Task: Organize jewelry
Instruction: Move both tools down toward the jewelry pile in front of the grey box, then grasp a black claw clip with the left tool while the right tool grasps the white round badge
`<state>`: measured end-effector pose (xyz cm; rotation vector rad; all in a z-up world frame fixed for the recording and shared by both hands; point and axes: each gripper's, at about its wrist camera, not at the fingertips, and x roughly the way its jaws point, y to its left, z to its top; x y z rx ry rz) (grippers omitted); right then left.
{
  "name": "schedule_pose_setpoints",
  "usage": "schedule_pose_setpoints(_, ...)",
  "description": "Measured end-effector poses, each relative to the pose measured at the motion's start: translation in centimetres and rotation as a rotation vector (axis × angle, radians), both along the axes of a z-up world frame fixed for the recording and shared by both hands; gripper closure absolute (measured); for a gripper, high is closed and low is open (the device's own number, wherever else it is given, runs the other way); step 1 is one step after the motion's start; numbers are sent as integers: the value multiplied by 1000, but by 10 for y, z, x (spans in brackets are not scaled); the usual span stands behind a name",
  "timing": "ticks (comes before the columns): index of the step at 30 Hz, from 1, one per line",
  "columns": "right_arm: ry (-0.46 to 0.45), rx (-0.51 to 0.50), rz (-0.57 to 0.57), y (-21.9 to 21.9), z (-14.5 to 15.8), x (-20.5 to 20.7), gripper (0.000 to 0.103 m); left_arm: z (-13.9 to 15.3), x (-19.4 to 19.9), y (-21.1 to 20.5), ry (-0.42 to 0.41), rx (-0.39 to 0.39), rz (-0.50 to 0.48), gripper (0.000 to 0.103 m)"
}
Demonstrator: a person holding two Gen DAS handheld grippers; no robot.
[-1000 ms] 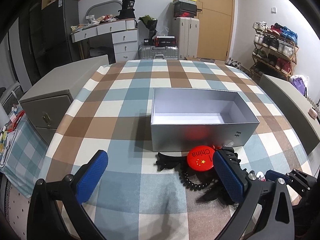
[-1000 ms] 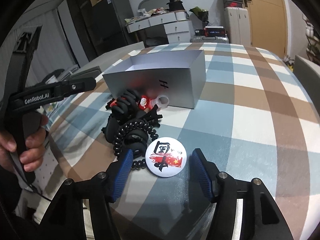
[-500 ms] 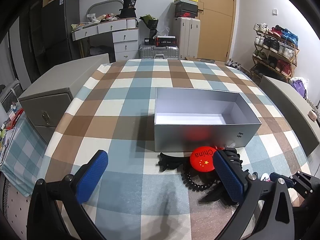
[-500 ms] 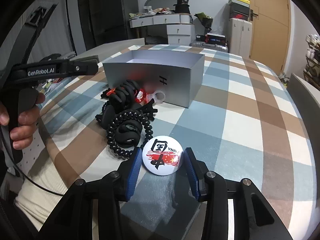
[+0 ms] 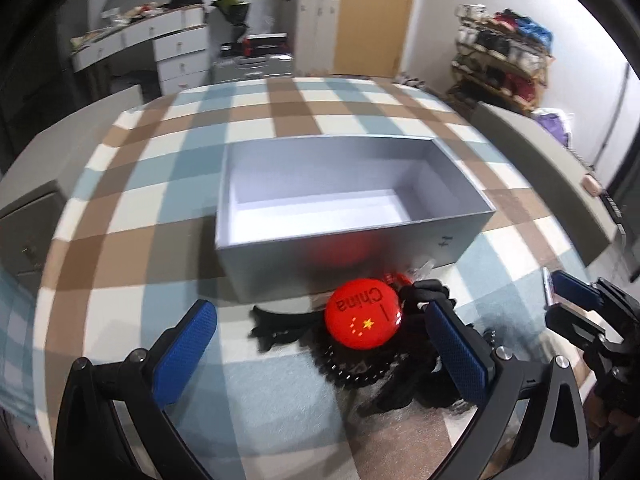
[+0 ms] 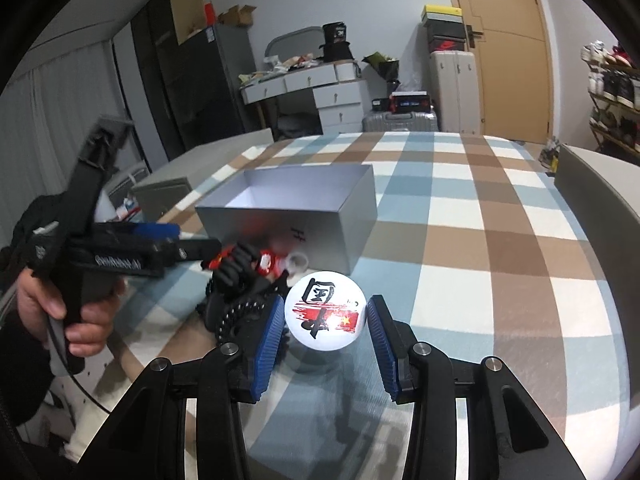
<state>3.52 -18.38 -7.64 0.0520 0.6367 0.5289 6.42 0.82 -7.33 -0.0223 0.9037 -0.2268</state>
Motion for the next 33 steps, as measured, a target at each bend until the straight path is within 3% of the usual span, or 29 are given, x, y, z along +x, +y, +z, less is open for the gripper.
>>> schedule_pose_setpoints(8, 4, 27, 21, 1, 0, 4, 61, -6, 6, 10, 50, -152, -227, 13)
schedule_pose_setpoints(14, 16, 23, 16, 2, -2, 8, 61, -10, 7, 0, 50, -154, -424, 13)
schedule_pose_setpoints(17, 20, 21, 8, 3, -1, 9, 61, -12, 15, 3, 57, -179, -464, 16)
schedule_pose_setpoints(22, 26, 7, 4, 7, 0, 9, 61, -12, 19, 7, 65, -228, -550, 32)
schedule_pose_setpoints(27, 22, -12, 6, 13, 2, 7, 61, -8, 12, 3, 44, -188, -607, 39)
schedule_pose_setpoints(31, 18, -18, 8, 16, 4, 5, 61, -7, 7, 9, 48, -173, -577, 40)
schedule_pose_setpoints(33, 16, -19, 10, 18, 6, 4, 61, -9, 1, 9, 36, -127, -557, 40)
